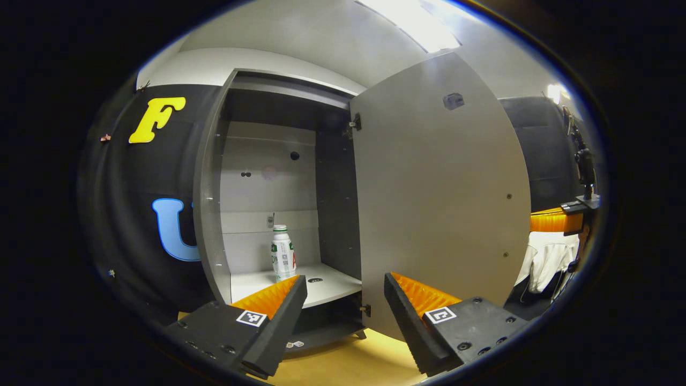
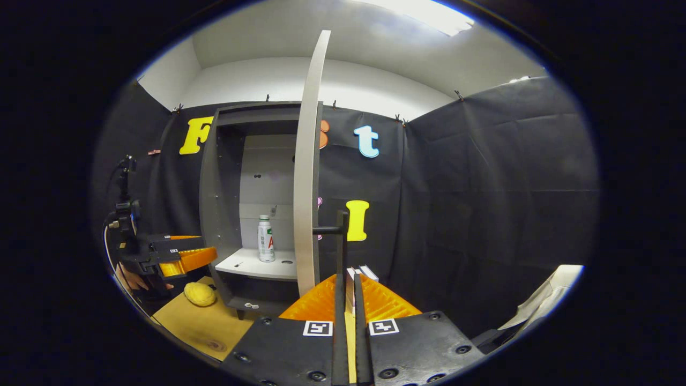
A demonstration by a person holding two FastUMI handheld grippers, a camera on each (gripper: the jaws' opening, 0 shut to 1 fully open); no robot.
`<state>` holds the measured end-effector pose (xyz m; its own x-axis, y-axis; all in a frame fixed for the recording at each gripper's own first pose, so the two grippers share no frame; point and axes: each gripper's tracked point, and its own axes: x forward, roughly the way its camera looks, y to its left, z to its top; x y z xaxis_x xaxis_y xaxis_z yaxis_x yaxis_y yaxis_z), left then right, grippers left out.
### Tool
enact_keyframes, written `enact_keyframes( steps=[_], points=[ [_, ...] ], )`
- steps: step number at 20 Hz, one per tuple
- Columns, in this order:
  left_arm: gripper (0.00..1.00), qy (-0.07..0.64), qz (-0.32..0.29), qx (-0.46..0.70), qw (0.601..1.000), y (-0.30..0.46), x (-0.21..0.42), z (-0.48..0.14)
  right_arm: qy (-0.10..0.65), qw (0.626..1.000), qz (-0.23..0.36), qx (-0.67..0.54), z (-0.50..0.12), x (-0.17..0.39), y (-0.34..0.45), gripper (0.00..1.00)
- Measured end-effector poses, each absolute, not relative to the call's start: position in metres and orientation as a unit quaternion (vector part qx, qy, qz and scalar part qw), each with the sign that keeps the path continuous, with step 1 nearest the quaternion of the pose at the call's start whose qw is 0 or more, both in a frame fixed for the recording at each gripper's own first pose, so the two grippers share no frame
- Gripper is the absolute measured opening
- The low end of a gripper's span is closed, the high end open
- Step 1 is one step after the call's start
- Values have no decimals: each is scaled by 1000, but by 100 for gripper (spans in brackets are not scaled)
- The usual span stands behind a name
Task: Open the cabinet door with the right hand, grasp the bottle in the cabinet with the left hand and place it on the coaster, then close the cabinet door with the right hand.
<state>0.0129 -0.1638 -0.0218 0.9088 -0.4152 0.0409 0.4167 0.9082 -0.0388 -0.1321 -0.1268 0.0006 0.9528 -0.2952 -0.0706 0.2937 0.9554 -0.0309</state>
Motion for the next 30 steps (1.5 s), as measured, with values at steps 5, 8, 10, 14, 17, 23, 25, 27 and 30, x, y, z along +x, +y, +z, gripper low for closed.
enact_keyframes(
  steps=[5,8,10,14,17,23,25,27,30],
  points=[
    [95,-6,-207,-30,978,-134,27,-33,20,993,-113,-7,14,-138,-73,10],
    [95,-6,-198,-31,980,-112,38,-37,11,995,-93,-18,22,-130,-39,10],
    [95,-6,-193,-34,981,-97,50,-38,8,996,-87,-34,23,-117,-21,8],
    [95,-1,-183,-36,982,-87,83,-46,36,994,-71,-73,-9,-71,11,9],
    [95,10,-172,-44,984,-89,114,-53,43,996,-34,-64,-21,-36,37,9],
    [91,36,-133,-59,989,-96,194,-71,37,995,-36,-81,-33,26,19,10],
    [94,38,-117,-47,991,-98,223,-79,37,996,-31,-69,-39,42,11,9],
    [94,39,-107,-45,993,-102,247,-86,40,996,-33,-79,-45,59,-1,10],
    [92,42,-98,-35,994,-109,280,-96,37,994,-27,-94,-52,77,-9,10]
  ],
)
